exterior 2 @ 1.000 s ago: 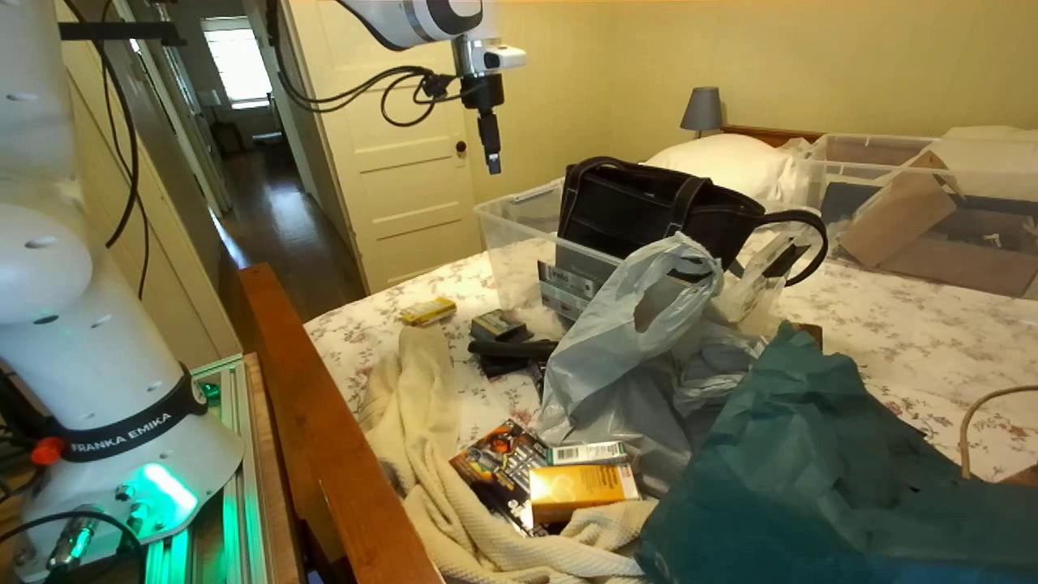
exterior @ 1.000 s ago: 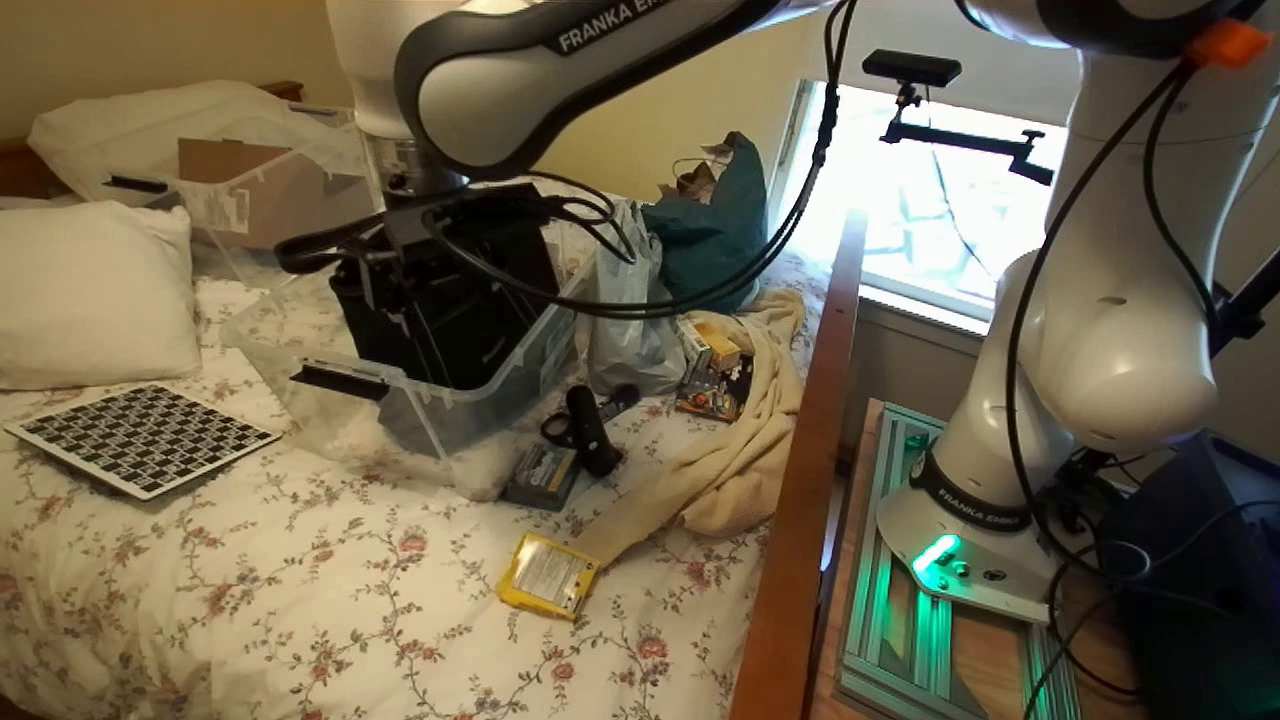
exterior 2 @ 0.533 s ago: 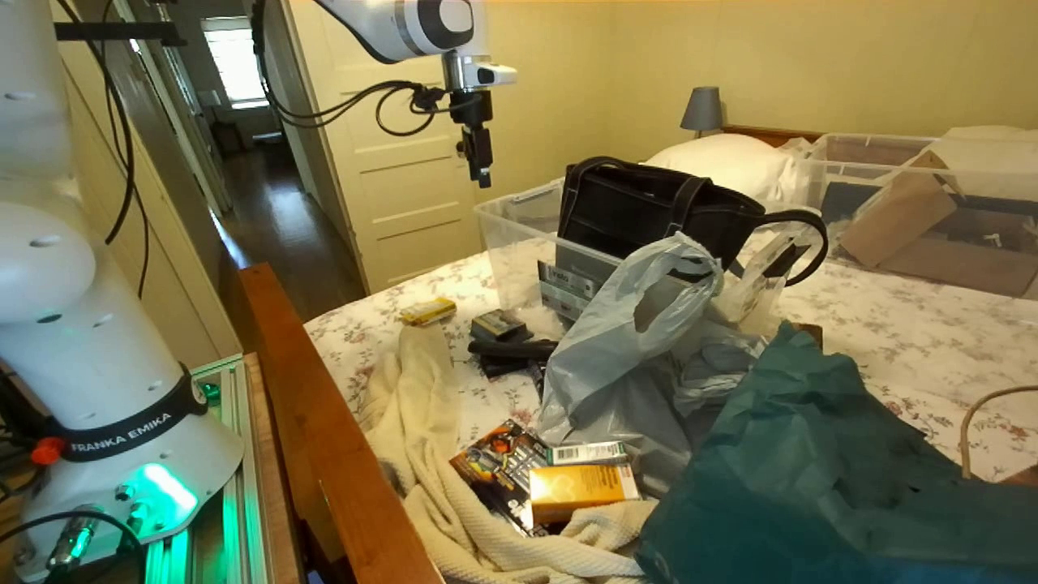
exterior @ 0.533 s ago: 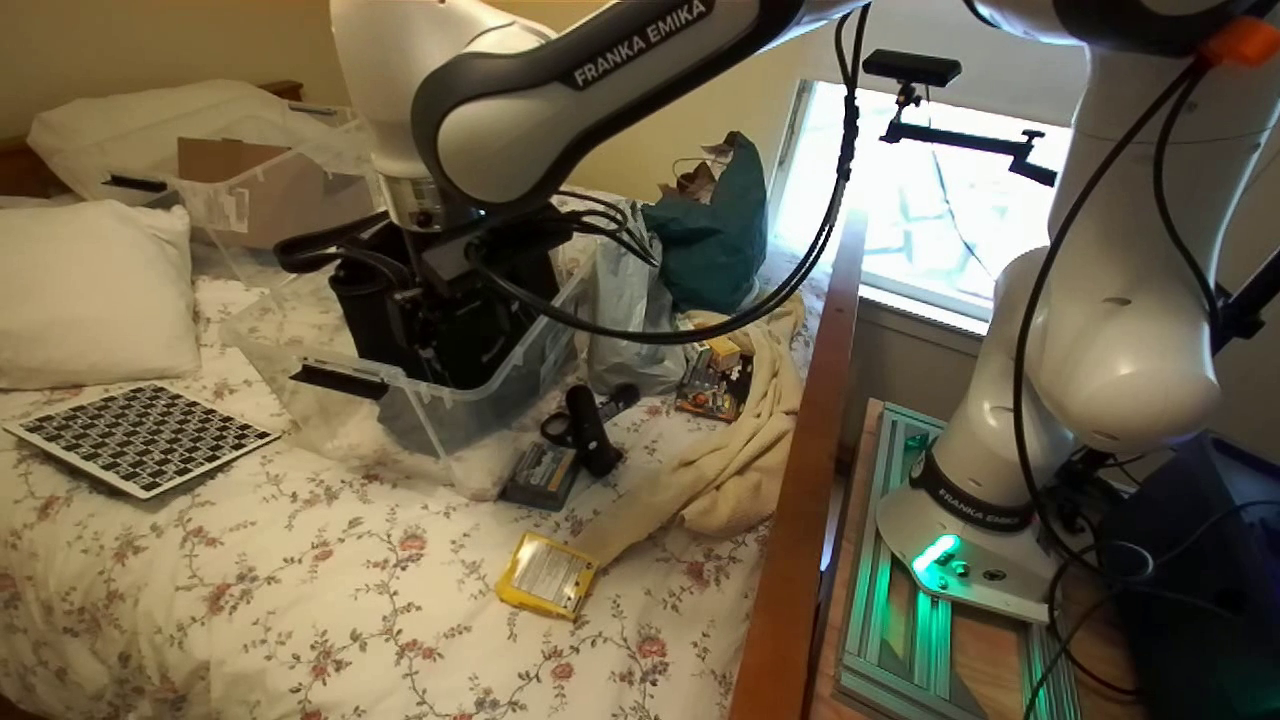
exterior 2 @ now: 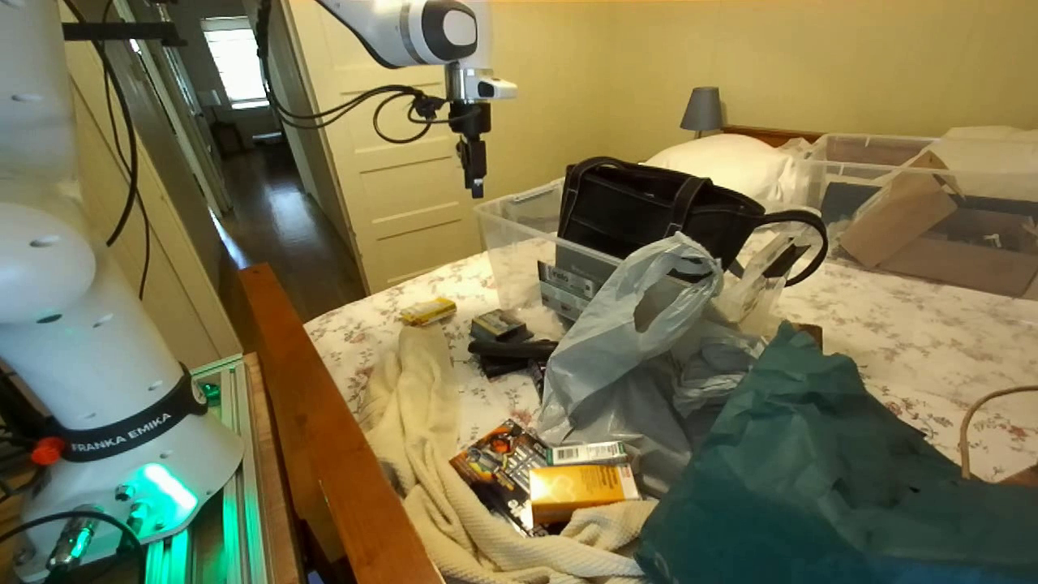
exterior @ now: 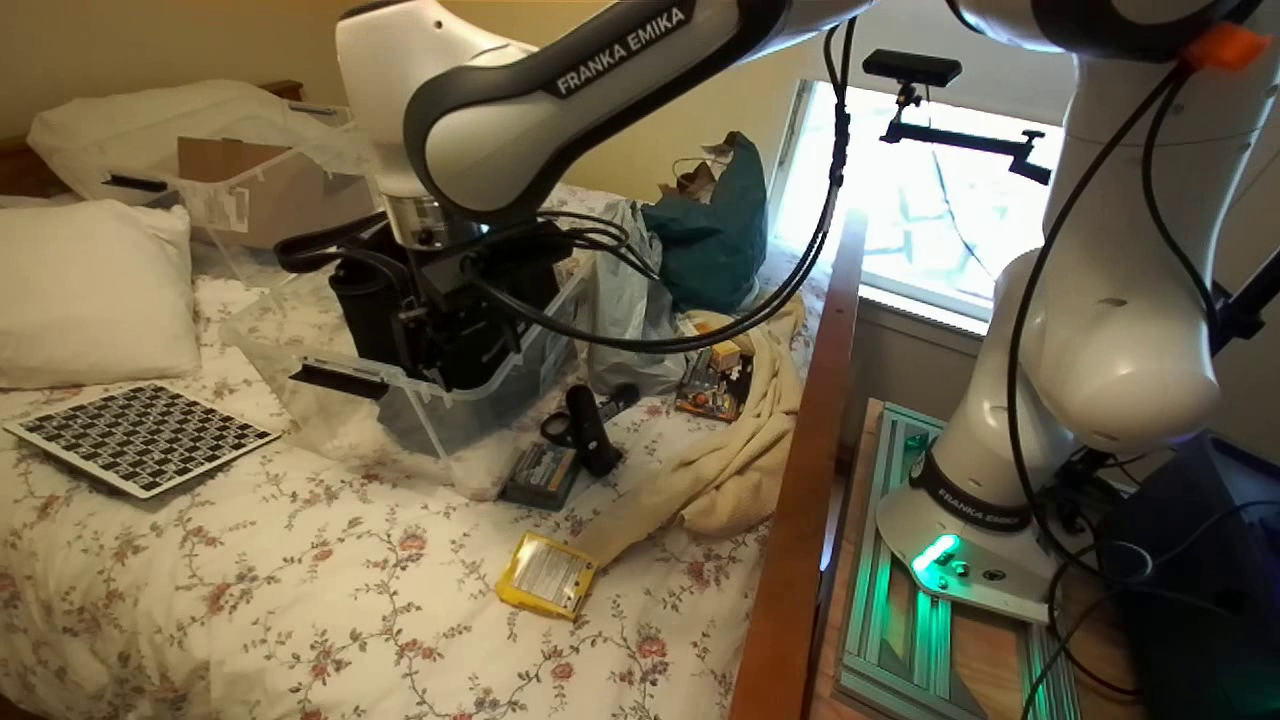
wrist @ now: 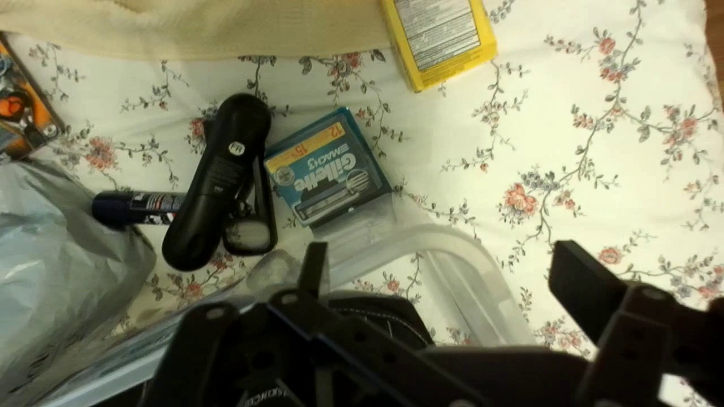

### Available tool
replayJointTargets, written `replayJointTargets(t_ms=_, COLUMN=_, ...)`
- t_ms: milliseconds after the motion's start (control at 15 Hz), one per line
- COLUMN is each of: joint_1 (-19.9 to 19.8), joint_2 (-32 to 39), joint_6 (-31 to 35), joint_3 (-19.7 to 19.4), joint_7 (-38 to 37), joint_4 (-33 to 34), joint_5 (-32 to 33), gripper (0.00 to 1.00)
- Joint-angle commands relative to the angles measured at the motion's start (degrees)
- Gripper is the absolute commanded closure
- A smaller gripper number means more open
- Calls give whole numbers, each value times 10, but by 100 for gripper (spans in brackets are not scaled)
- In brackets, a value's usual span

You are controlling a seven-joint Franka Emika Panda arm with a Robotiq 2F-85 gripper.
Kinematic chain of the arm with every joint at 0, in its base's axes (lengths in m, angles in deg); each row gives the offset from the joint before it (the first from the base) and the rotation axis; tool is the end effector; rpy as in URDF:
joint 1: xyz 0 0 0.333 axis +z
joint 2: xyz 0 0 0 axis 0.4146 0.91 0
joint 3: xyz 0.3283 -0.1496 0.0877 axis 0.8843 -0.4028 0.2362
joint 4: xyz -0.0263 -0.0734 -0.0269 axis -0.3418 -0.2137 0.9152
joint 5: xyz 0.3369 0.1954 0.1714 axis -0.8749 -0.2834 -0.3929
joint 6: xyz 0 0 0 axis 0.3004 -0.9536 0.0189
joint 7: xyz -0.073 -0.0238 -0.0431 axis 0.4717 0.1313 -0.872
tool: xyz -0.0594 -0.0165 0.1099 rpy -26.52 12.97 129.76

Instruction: Pick up the yellow plastic from the bed and put it in the bag

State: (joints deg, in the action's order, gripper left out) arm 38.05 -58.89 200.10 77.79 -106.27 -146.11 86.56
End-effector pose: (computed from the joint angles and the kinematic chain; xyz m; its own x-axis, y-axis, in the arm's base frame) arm 0.6206 0.2275 0.3756 0.9428 -0.3260 -0.0702 -0.3208 -0.9441 0.0763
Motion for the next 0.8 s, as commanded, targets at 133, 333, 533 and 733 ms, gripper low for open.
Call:
replayJointTargets(t_ms=133, joint_1=5, joint_2=-9, joint_6=30, joint_3=13, joint_7=-16, joint_4=-56, joint_5=-103, gripper=0)
replayJointTargets(t_ms=333, joint_1=21, joint_2=-15, joint_6=59, joint_3=17, joint_7=-51, joint_4=-93, joint_5=-112, gripper=0)
replayJointTargets(t_ms=533, joint_1=49, joint_2=-15, joint_6=88, joint_3=12, joint_7=-114, joint_4=-128, joint_5=-66, gripper=0)
replayJointTargets(t_ms=733, joint_1=69, joint_2=-10, joint_6=133, joint_3=13, joint_7=-144, joint_4=-165, joint_5=-27, gripper=0)
